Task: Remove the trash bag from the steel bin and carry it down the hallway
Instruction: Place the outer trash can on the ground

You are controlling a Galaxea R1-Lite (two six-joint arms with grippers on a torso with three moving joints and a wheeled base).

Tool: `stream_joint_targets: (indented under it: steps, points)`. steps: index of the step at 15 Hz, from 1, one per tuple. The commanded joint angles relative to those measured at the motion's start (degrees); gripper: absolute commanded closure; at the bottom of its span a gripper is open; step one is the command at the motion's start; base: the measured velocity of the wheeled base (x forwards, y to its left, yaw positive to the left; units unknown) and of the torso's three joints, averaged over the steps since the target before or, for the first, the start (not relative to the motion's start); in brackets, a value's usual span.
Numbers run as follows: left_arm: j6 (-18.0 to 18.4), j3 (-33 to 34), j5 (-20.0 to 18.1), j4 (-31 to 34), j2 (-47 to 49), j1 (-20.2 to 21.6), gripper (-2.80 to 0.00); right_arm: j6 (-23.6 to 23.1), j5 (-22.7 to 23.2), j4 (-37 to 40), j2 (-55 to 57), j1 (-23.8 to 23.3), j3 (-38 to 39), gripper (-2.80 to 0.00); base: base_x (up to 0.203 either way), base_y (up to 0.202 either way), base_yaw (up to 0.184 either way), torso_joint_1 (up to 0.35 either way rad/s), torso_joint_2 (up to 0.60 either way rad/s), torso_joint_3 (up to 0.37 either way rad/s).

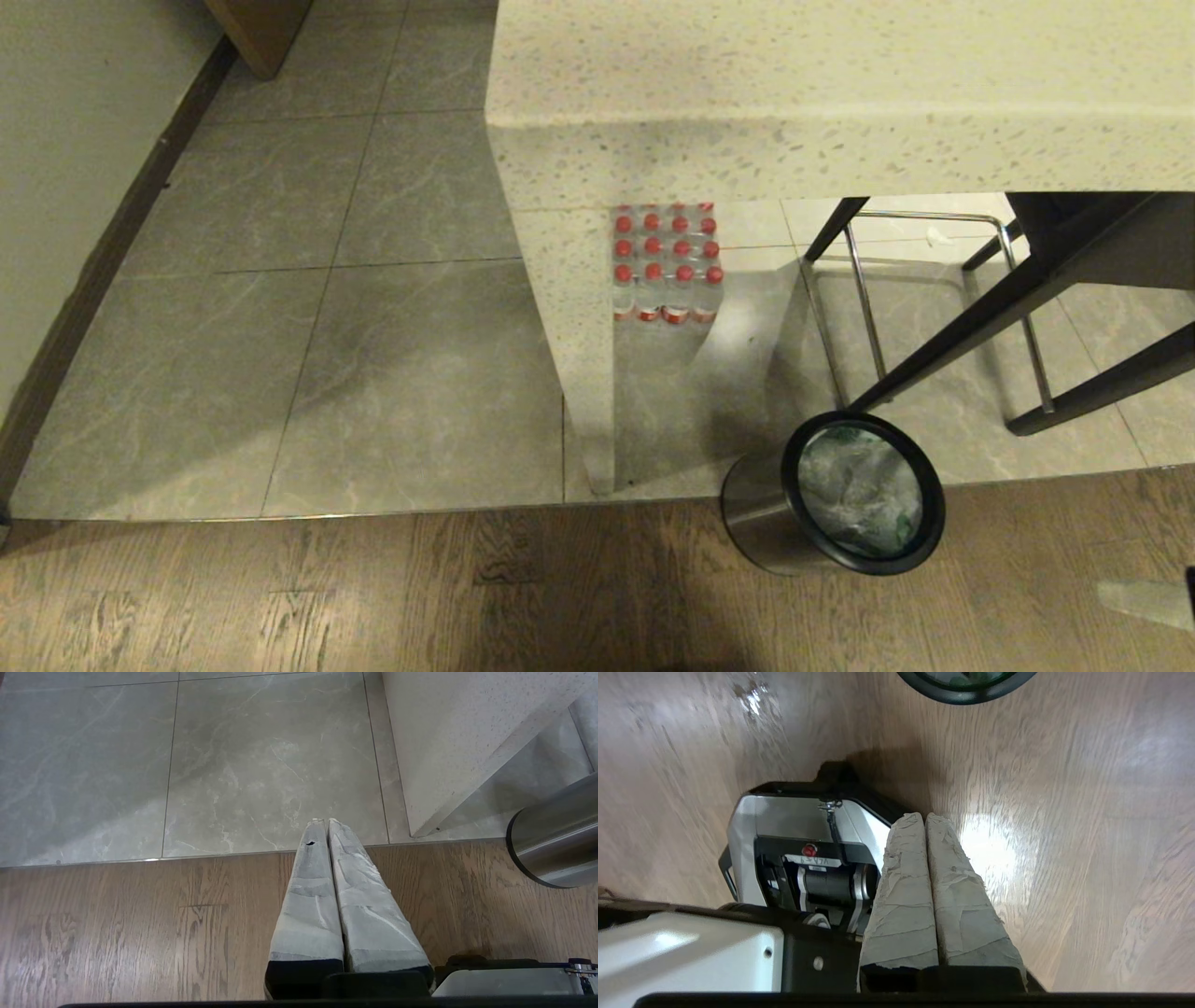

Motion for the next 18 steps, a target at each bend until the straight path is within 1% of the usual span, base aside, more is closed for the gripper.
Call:
stream_joint_targets:
  steps: [1,3,4,8,9,11,13,14,18]
  points:
    - [0.0,0.0,0.0,0.0,0.0,0.0,0.0,0.0,0.0,-3.7,9.6,0.1,0.6,0.0,0.0,0.0,0.0,0.0,0.0,0.0]
    - [0.0,0.0,0.0,0.0,0.0,0.0,0.0,-0.2,-0.3,-9.8,15.4,0.6,1.5,0.0,0.0,0.0,0.0,0.0,0.0,0.0]
    - [0.0,0.0,0.0,0.0,0.0,0.0,0.0,-0.4,-0.4,-14.6,18.3,2.2,2.4,0.0,0.0,0.0,0.0,0.0,0.0,0.0]
    - [0.0,0.0,0.0,0.0,0.0,0.0,0.0,-0.5,-1.1,-39.2,29.9,6.2,9.2,0.0,0.0,0.0,0.0,0.0,0.0,0.0]
    - [0.0,0.0,0.0,0.0,0.0,0.0,0.0,-0.6,-1.7,-43.7,32.5,7.1,9.9,0.0,0.0,0.0,0.0,0.0,0.0,0.0]
    - [0.0,0.0,0.0,0.0,0.0,0.0,0.0,-0.6,-4.3,-51.7,38.8,8.4,10.7,0.0,0.0,0.0,0.0,0.0,0.0,0.0]
    - [0.0,0.1,0.0,0.0,0.0,0.0,0.0,-0.4,-8.1,-58.2,45.1,10.2,11.0,0.0,0.0,0.0,0.0,0.0,0.0,0.0]
    - [0.0,0.0,0.0,0.0,0.0,0.0,0.0,-0.3,-9.4,-61.2,47.9,11.1,11.1,-2.8,0.0,0.0,0.0,0.0,0.0,0.0]
    - [0.0,0.0,0.0,0.0,0.0,0.0,0.0,-0.5,-10.7,-71.9,56.1,13.7,11.8,-2.8,0.0,0.0,0.0,0.0,0.0,0.0]
